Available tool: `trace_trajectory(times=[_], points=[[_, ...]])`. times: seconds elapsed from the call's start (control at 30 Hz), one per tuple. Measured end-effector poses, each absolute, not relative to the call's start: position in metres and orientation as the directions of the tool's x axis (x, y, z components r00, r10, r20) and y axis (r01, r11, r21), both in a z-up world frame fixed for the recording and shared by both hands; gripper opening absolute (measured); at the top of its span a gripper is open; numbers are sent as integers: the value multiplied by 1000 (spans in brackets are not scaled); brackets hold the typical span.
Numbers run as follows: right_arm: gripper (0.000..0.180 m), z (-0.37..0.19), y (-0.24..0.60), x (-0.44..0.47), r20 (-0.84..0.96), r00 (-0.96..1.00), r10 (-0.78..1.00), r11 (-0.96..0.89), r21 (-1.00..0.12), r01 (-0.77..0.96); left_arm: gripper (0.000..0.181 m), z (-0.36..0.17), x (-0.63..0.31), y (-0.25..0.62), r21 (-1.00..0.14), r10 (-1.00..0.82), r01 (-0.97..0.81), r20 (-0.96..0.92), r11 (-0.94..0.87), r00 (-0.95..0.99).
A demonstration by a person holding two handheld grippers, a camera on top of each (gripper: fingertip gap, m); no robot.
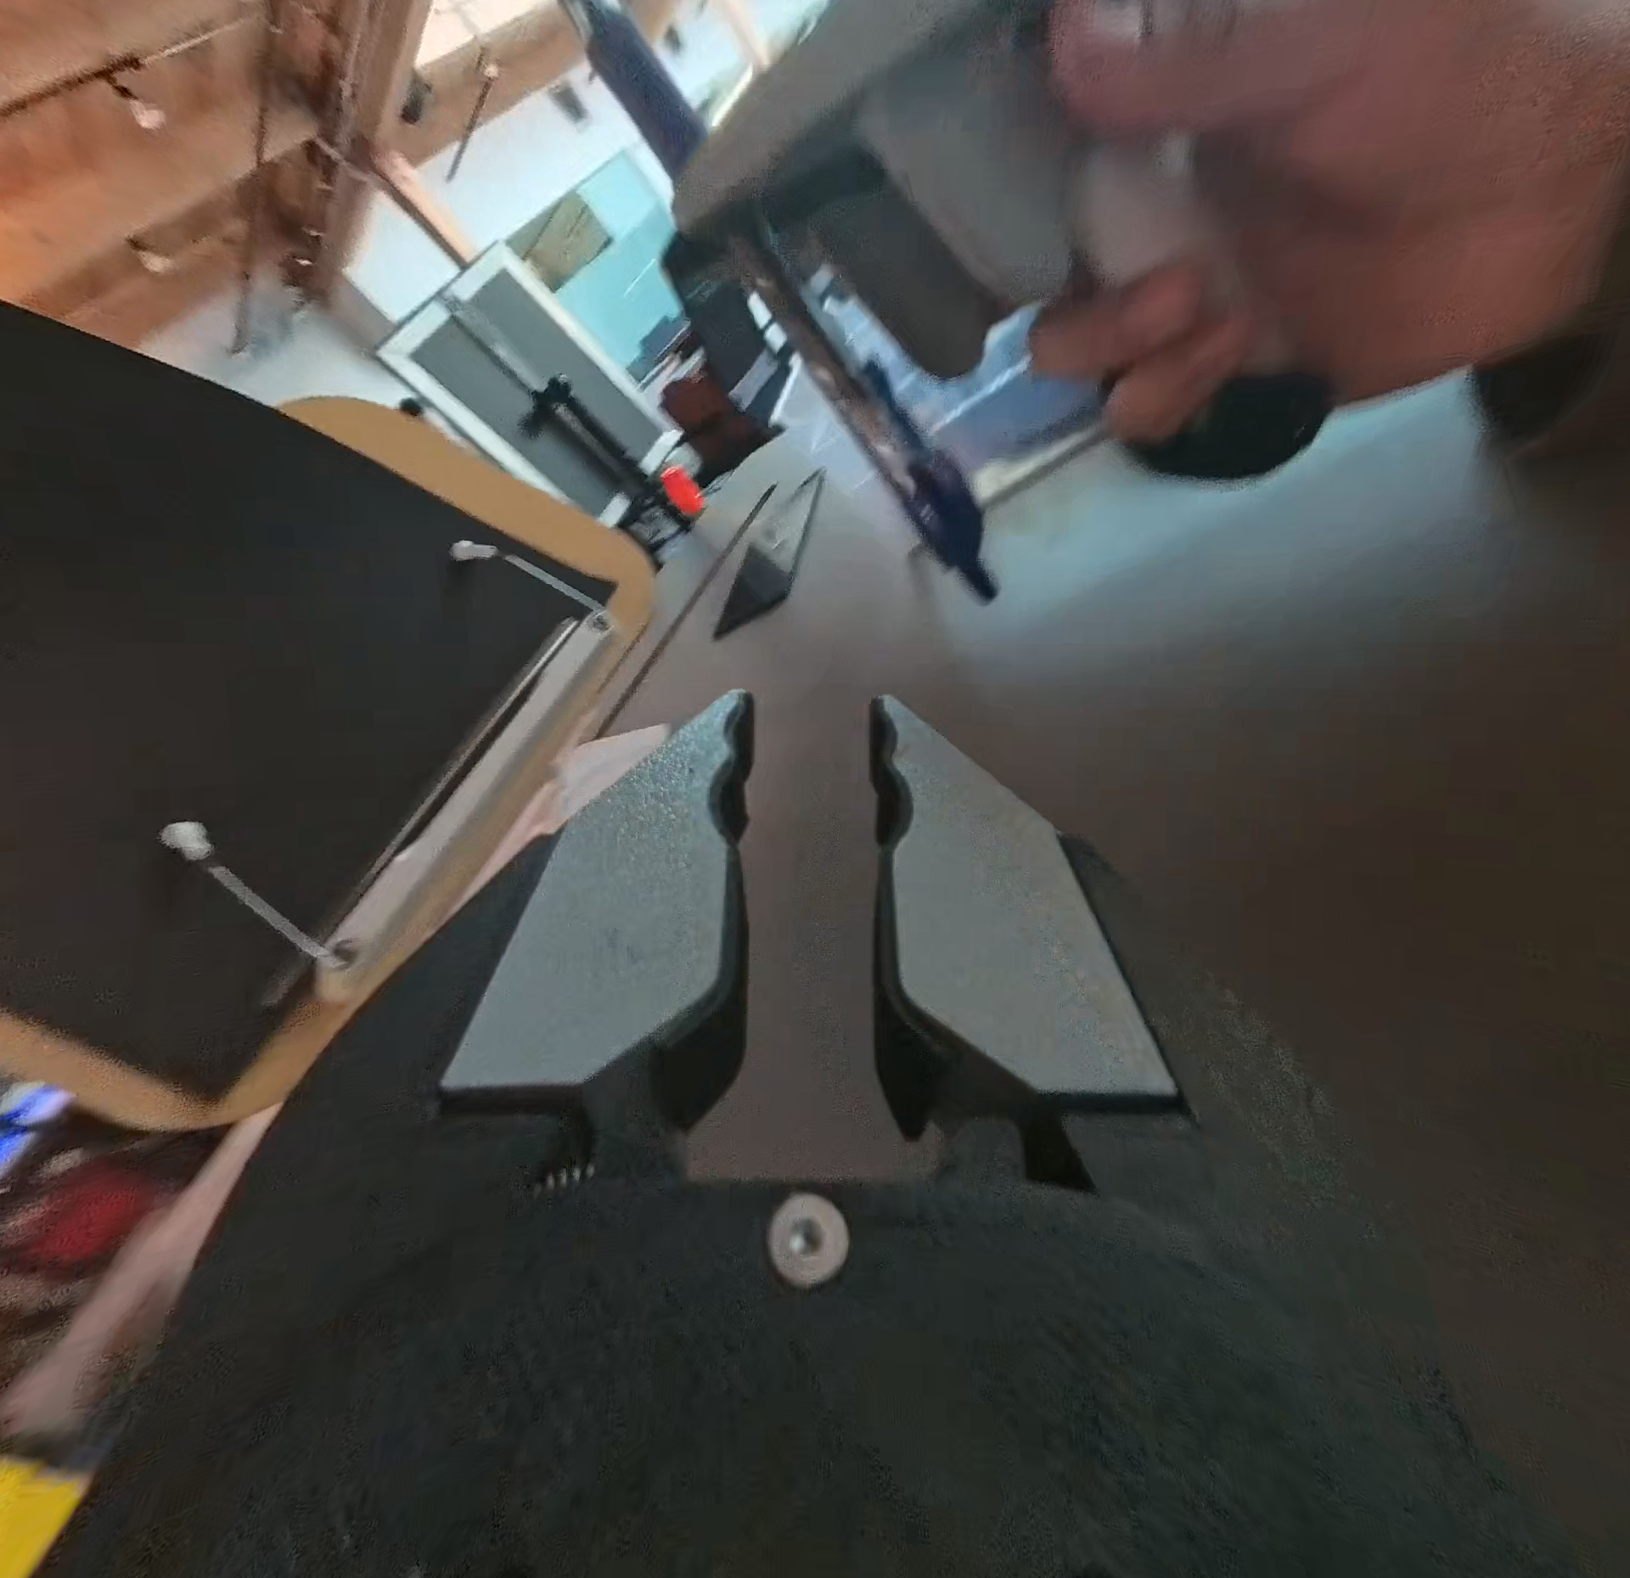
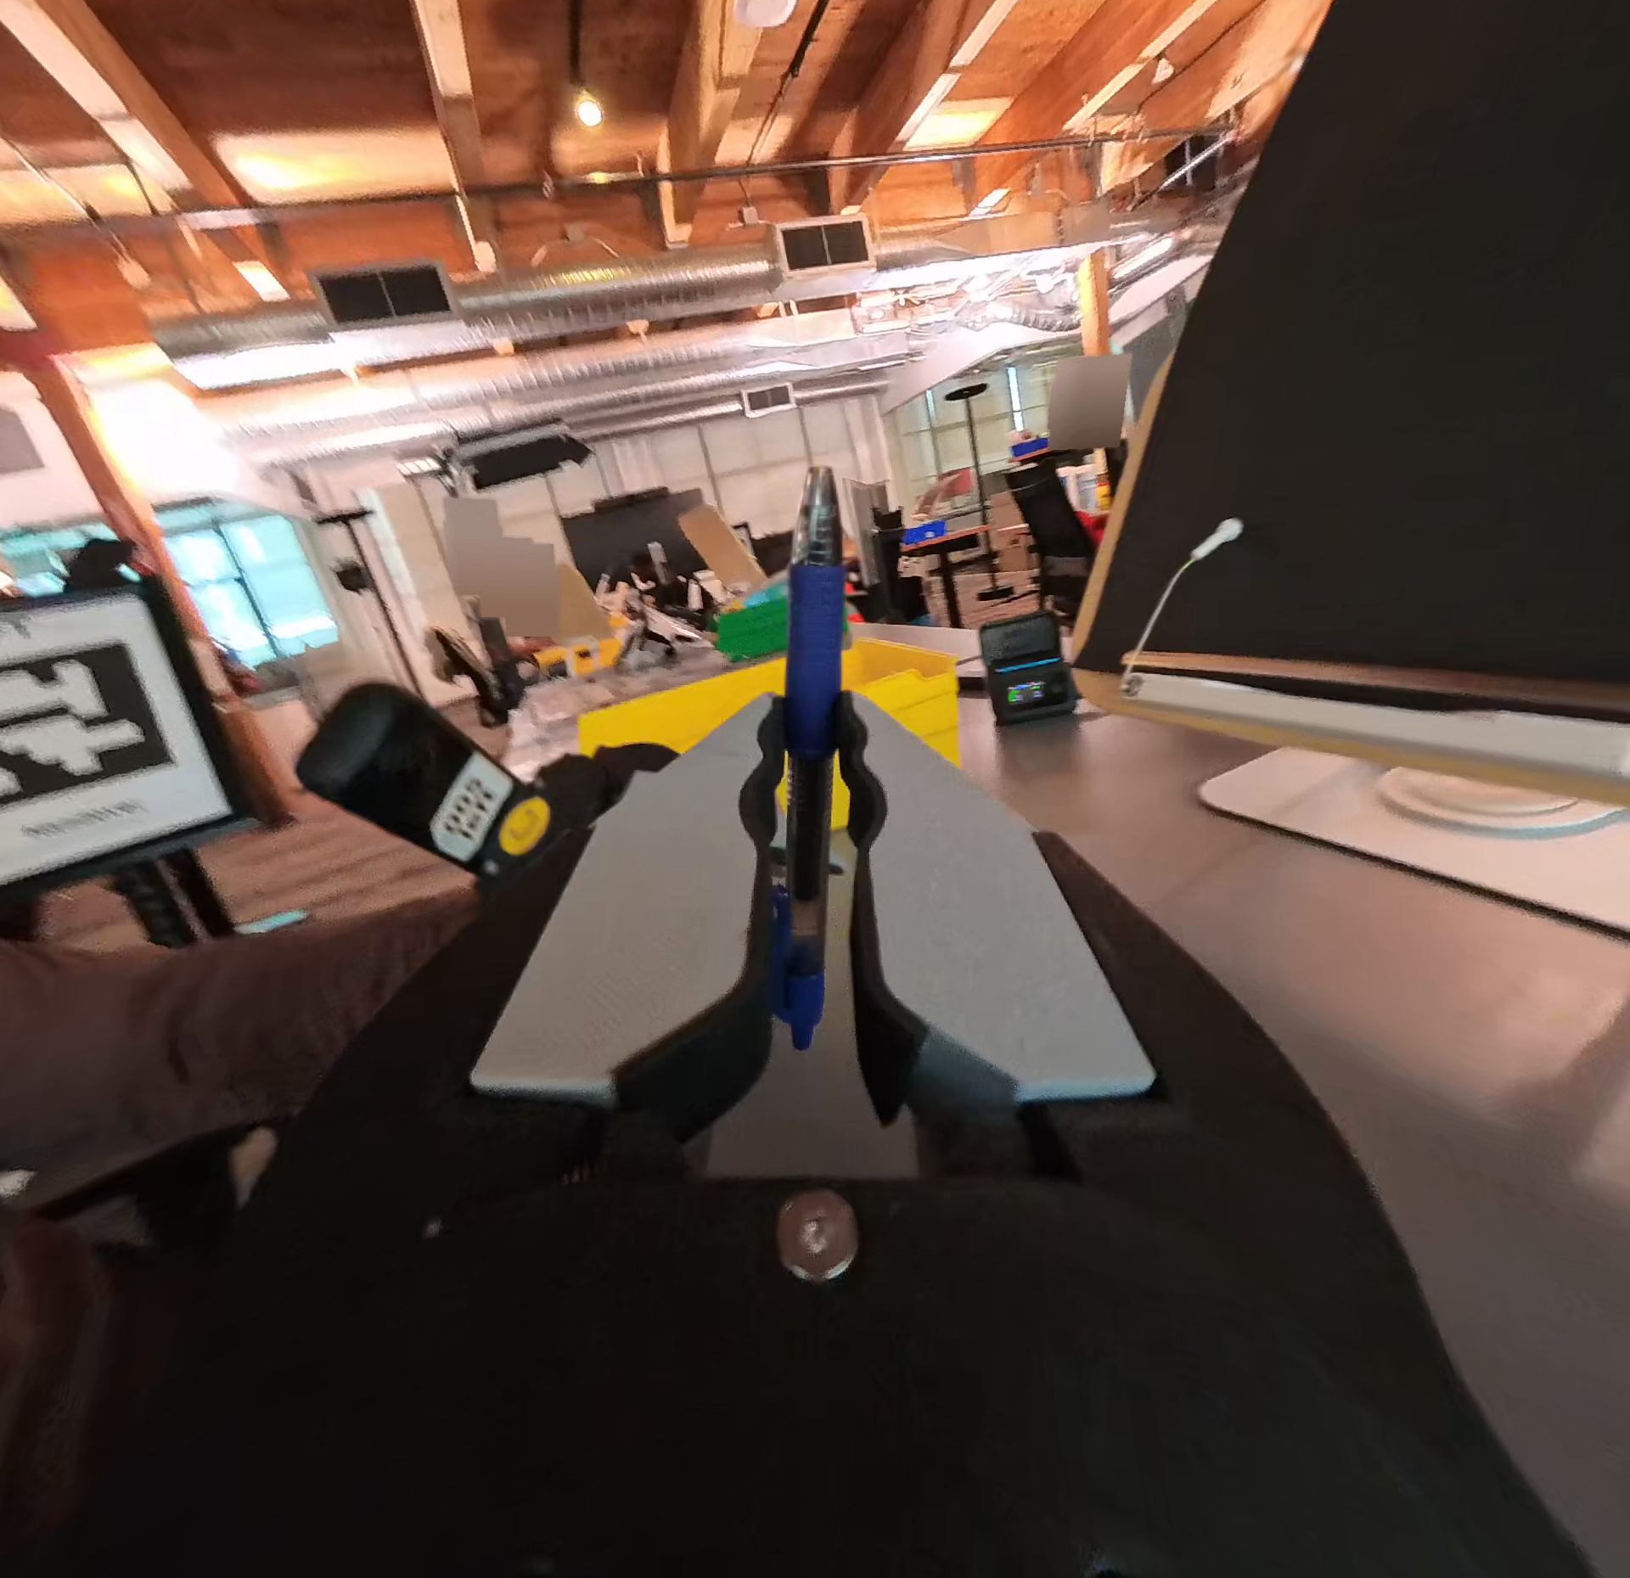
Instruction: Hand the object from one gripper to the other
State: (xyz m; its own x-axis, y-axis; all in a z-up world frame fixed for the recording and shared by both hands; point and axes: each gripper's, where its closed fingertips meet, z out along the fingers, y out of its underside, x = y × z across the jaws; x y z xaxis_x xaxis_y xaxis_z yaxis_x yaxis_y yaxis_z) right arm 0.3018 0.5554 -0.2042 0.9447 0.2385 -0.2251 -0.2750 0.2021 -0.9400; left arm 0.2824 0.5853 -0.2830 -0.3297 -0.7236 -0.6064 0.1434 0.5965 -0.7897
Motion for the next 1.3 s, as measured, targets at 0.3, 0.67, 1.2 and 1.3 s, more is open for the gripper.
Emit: trace_trajectory(times=[0.3, 0.67, 1.2, 1.3], points=[[8, -218, 576, 267, 50, 978, 203, 138, -990, 22, 33, -276, 274, 570, -916, -790, 140, -396, 376, -469], [7, -228, 585, 248, 146, 963, 227, 102, -987, 125, 34, -276, 270, 562, -931, -778, 141, -359, 337, -515], [60, -225, 579, 260, -286, 867, 407, 35, -944, -327, 9, -268, 293, 630, -597, -598, 63, -802, 800, -8], [64, -222, 576, 283, -279, 914, 293, 96, -943, -318, 9, -272, 296, 643, -528, -528, -5, -849, 849, 30]])
